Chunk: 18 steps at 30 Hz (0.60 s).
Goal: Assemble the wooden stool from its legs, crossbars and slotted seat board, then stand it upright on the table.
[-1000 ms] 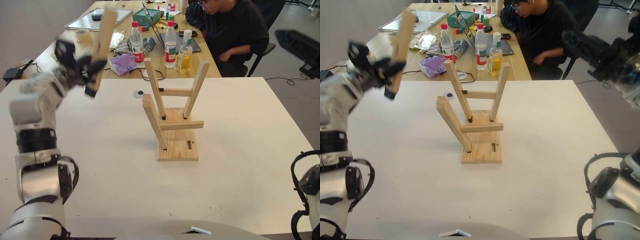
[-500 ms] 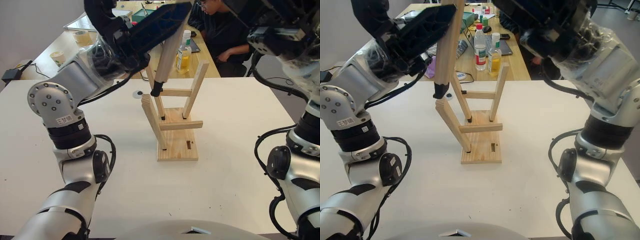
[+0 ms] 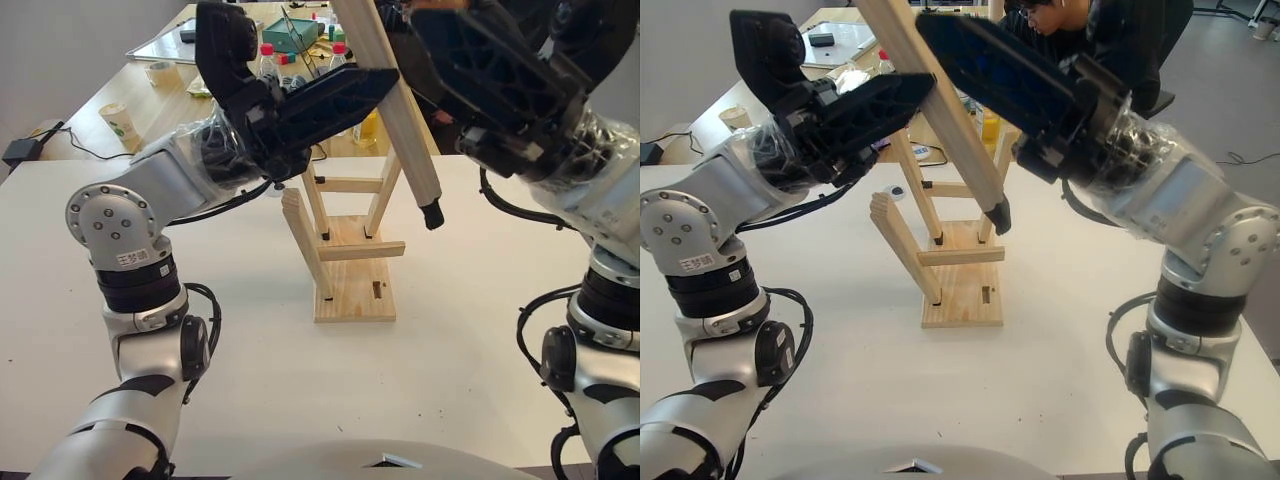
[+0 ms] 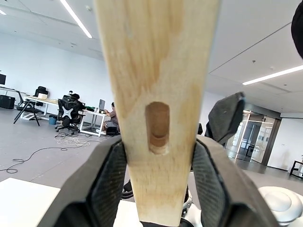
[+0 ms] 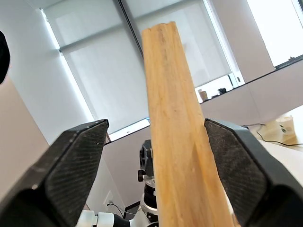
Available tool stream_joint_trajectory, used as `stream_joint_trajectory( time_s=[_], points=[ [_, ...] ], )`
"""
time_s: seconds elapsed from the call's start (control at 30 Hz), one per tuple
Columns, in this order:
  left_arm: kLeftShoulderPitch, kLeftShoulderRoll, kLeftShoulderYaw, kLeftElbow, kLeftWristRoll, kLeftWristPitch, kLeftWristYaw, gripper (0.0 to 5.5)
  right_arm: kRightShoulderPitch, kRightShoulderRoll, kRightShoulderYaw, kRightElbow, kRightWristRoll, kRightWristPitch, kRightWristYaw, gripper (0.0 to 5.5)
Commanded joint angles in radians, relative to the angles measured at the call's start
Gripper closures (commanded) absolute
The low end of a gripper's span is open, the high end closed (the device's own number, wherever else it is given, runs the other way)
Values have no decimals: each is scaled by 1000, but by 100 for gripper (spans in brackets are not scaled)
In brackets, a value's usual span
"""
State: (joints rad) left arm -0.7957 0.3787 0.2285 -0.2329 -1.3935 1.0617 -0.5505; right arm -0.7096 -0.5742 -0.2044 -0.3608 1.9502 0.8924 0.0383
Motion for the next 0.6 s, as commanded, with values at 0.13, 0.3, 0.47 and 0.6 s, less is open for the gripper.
stream_joint_trajectory(
  time_s=[0.13, 0.3, 0.47, 0.6],
  points=[
    [11, 177, -186, -29, 245, -13, -215, 349, -197, -107, 92, 166, -88, 75, 2, 176],
    [17, 206, -255, -41, 337, -36, -303, 349, -341, -123, 144, 313, -150, 180, 55, 176],
    [1, 209, -272, -29, 376, -40, -350, 349, -373, -127, 161, 350, -179, 269, 113, 176],
    [-16, 215, -276, -17, 400, -39, -381, 349, -362, -129, 170, 353, -186, 324, 138, 176]
  ],
)
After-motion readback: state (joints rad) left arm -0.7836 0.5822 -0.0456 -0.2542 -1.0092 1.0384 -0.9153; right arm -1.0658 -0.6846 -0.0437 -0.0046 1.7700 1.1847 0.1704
